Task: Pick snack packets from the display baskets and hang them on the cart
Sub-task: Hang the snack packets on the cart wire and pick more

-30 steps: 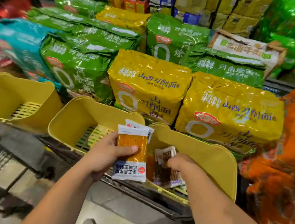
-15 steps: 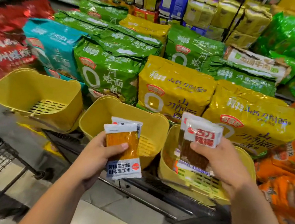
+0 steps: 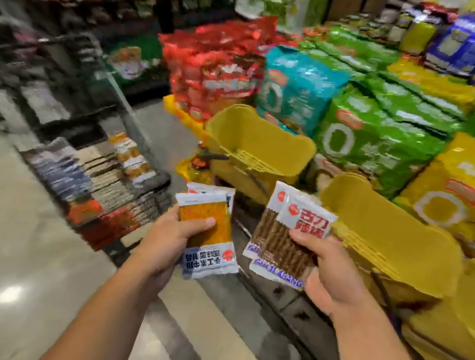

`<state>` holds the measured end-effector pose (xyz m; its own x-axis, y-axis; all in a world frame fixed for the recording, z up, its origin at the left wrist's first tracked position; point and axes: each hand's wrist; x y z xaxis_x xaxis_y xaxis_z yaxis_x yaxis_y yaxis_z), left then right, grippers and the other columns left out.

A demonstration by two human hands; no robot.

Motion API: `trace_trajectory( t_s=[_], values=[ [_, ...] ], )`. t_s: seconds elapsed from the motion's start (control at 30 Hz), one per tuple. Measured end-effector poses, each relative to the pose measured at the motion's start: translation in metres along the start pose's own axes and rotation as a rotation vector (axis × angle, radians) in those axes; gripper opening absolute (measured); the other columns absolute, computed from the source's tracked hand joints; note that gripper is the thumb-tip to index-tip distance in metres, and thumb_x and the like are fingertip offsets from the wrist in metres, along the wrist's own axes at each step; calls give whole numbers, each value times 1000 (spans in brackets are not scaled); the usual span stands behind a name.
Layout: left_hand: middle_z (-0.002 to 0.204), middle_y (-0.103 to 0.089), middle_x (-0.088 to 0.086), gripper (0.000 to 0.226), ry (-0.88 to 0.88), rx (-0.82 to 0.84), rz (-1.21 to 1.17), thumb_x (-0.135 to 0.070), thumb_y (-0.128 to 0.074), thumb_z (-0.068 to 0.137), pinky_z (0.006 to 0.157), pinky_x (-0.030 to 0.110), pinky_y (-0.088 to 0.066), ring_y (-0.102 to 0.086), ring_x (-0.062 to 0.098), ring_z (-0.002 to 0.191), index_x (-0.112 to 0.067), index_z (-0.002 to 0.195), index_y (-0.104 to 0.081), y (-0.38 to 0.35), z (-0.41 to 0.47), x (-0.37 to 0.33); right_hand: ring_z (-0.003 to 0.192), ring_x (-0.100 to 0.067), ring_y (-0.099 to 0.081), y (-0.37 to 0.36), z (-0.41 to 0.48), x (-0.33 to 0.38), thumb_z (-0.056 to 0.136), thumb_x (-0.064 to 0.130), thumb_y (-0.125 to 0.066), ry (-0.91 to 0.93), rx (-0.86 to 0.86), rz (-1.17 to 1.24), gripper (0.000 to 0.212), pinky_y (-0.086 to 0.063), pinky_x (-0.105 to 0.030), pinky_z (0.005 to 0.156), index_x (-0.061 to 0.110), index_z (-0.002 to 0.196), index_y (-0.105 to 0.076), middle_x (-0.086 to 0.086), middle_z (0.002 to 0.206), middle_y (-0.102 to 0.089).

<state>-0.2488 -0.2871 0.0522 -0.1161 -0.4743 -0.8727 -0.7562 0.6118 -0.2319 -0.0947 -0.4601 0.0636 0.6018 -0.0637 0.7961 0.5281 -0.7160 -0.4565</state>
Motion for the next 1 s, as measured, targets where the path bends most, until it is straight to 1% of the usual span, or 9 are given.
trace_trajectory(
  t_s=[0.1, 0.17, 0.33, 0.47, 0.6, 0.73, 0.83, 0.93, 1.0],
  values=[
    [99, -79, 6, 30, 1, -100, -45, -7, -68, 91, 64, 35, -61, -77, 24, 83, -21, 118, -65, 47, -9, -5, 94, -33, -74, -41, 21, -22, 74, 5, -63, -96, 45, -21, 45, -59, -55, 85, 3, 119, -67, -21, 113, -73],
    [99, -79, 5, 31, -4, -169, -64, -11, -69, 91, 65, 34, -59, -77, 24, 85, -24, 118, -66, 75, -11, -6, 96, -34, -73, -65, 34, -37, 77, 5, -62, -167, 100, -49, 44, -56, -57, 91, 1, 121, -66, -22, 117, -71],
    [105, -77, 11, 32, 30, -301, -180, -13, -67, 91, 75, 40, -59, -75, 30, 93, -20, 122, -65, 125, -5, -2, 106, -38, -70, -110, 75, -66, 78, 8, -66, -297, 150, -172, 49, -50, -59, 101, 1, 126, -64, -24, 119, -70],
    [97, -78, 12, 25, 31, -395, -239, -8, -63, 93, 76, 39, -60, -75, 27, 82, -15, 116, -66, 155, 11, -12, 101, -37, -72, -142, 123, -80, 92, 3, -60, -377, 172, -235, 33, -57, -52, 89, 0, 125, -63, -24, 115, -72],
    [88, -78, 10, 19, 1, -514, -277, -8, -63, 92, 75, 40, -59, -75, 25, 75, -15, 110, -67, 190, 41, -37, 95, -34, -74, -187, 188, -89, 96, 3, -58, -446, 261, -286, 28, -63, -45, 74, 3, 123, -63, -23, 112, -73],
    [95, -79, 10, 29, -14, -627, -344, -11, -67, 90, 79, 44, -61, -76, 27, 79, -13, 119, -66, 221, 82, -73, 98, -32, -73, -248, 259, -90, 91, 7, -63, -514, 371, -305, 37, -64, -42, 69, 2, 128, -62, -23, 116, -72],
    [96, -78, 10, 32, -45, -675, -352, -4, -71, 86, 89, 48, -58, -76, 26, 80, -11, 118, -67, 240, 112, -101, 91, -29, -75, -293, 306, -86, 76, 14, -71, -552, 444, -305, 55, -63, -40, 67, 0, 128, -63, -22, 115, -72],
    [92, -79, 8, 45, -87, -725, -318, -2, -79, 70, 88, 46, -58, -76, 24, 80, -10, 113, -69, 255, 137, -116, 100, -35, -73, -324, 344, -84, 72, 13, -73, -549, 538, -330, 57, -63, -46, 78, -1, 127, -64, -24, 116, -71],
    [96, -79, 10, 54, -71, -748, -321, -6, -81, 60, 94, 51, -57, -76, 28, 87, -11, 112, -69, 263, 152, -119, 98, -36, -73, -339, 364, -86, 71, 8, -74, -540, 584, -360, 57, -63, -45, 74, 1, 126, -63, -24, 114, -72]
  ],
)
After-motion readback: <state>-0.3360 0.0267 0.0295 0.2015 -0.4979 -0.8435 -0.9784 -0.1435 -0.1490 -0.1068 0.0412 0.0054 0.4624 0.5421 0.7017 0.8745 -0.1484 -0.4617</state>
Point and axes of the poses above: each hand's wrist, its own z-axis towards the middle knuckle, its own y-axis out of the back of the hand, x = y × z
